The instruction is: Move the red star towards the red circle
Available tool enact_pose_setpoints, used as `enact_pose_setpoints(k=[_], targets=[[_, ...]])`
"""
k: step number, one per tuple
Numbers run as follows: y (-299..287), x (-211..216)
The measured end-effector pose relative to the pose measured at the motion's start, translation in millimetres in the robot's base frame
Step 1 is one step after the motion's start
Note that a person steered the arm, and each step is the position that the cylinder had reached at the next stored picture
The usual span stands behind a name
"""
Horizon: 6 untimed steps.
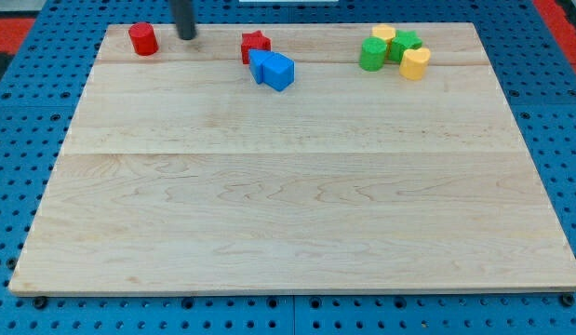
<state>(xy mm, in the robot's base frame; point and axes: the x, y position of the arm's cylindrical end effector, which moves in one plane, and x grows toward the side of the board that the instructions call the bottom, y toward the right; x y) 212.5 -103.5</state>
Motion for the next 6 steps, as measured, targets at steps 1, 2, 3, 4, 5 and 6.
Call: enact_pose_setpoints(k=[1, 2, 3, 4, 5, 6], targets=[[108, 0], [124, 10], [108, 37], [74, 43], [36, 38], [47, 24]])
